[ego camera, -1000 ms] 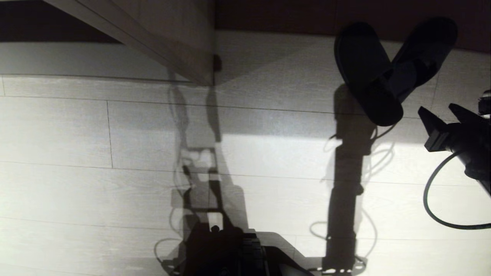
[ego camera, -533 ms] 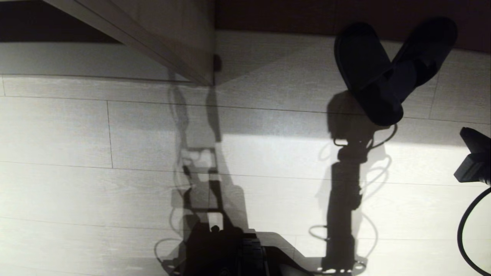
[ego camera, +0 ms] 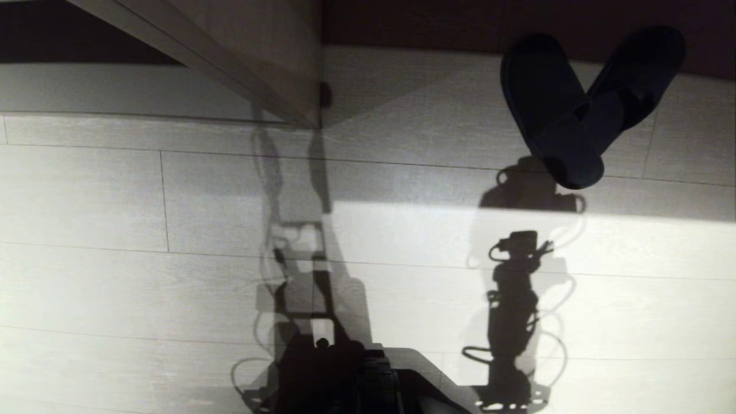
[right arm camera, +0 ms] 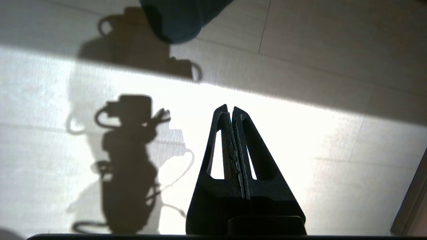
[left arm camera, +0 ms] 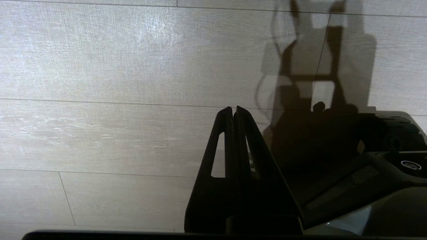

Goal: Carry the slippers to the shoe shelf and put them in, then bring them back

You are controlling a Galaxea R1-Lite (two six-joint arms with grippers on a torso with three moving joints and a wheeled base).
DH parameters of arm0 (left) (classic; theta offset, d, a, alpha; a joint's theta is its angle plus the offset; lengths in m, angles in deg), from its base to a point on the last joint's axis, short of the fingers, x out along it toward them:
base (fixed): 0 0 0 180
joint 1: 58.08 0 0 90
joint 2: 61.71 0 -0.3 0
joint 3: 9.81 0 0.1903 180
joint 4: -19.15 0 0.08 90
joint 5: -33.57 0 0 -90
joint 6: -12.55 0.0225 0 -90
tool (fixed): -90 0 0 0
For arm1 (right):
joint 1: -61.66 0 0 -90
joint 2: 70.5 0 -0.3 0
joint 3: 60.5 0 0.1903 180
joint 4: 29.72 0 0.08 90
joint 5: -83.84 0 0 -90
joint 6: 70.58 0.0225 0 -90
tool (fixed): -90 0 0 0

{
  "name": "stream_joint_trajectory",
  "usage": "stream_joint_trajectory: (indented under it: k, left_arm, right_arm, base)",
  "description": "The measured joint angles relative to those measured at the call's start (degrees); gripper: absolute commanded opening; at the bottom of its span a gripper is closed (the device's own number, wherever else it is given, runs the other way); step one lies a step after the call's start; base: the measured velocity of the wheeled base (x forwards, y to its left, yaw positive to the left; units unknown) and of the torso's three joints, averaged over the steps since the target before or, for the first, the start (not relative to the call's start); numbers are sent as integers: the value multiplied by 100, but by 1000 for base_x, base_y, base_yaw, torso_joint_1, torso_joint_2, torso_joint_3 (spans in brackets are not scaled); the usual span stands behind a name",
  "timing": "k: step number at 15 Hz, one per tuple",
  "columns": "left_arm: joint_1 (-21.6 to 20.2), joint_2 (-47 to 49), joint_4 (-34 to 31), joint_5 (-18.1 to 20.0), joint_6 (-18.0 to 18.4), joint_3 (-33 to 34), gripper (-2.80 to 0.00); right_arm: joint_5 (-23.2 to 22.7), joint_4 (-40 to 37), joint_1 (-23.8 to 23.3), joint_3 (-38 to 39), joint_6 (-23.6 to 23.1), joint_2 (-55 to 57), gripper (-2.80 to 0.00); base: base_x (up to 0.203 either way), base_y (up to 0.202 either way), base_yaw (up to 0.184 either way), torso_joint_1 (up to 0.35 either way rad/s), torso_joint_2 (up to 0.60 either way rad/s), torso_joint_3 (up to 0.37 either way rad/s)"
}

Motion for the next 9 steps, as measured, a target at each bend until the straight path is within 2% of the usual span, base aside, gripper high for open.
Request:
stream_joint_trajectory:
  k: [5, 9]
  left_arm:
    - [0, 0, 0, 0, 0, 0, -280]
    - [0, 0, -2, -2, 0, 0, -280]
  right_arm:
    - [-61, -1648, -5, 188, 210, -1559, -280]
    - [-105, -3396, 99, 205, 441, -2782, -280]
  base:
    - [0, 0, 0, 0, 0, 0]
    - [0, 0, 0, 0, 0, 0]
